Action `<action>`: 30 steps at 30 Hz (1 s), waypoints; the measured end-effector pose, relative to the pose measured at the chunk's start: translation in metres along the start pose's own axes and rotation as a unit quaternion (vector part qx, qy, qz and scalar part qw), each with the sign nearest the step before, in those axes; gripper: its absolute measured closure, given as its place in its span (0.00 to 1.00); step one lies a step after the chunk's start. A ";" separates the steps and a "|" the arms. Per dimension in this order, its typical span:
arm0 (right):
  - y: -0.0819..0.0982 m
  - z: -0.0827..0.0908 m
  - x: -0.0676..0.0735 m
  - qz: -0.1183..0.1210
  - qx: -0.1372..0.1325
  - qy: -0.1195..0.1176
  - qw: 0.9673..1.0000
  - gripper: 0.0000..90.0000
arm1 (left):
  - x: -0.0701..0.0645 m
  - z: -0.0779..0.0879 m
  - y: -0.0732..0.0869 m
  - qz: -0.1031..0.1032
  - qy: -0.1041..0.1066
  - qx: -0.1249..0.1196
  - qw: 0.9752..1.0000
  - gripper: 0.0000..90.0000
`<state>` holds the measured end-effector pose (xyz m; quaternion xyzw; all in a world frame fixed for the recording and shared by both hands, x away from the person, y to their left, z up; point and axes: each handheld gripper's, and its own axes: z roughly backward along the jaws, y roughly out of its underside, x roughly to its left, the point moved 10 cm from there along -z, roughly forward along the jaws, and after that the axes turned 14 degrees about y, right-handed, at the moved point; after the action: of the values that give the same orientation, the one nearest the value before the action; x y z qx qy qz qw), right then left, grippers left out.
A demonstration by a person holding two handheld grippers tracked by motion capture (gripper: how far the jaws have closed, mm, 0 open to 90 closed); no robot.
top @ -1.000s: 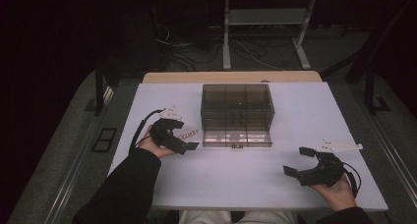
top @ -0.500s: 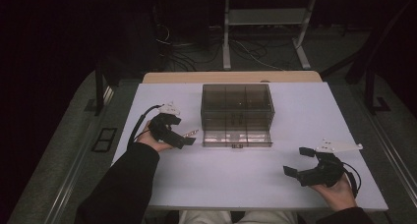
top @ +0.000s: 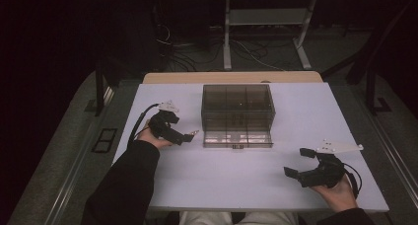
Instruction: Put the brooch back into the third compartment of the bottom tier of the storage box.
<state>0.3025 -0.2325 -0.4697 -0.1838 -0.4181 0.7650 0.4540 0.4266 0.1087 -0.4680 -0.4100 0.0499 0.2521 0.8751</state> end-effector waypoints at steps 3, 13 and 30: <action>0.000 0.000 0.000 0.001 0.000 0.000 1.000 0.00 | 0.005 -0.002 0.003 0.007 -0.001 0.003 1.000 0.00; 0.001 0.000 0.000 0.002 0.001 -0.001 1.000 0.00 | 0.020 -0.009 0.010 0.018 -0.006 0.012 1.000 0.00; 0.001 0.000 0.001 0.003 0.001 -0.003 1.000 0.00 | 0.029 -0.028 0.021 0.023 -0.001 0.037 0.999 0.00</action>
<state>0.3017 -0.2321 -0.4708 -0.1821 -0.4179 0.7677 0.4503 0.4446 0.1109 -0.5092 -0.3755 0.0683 0.2705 0.8838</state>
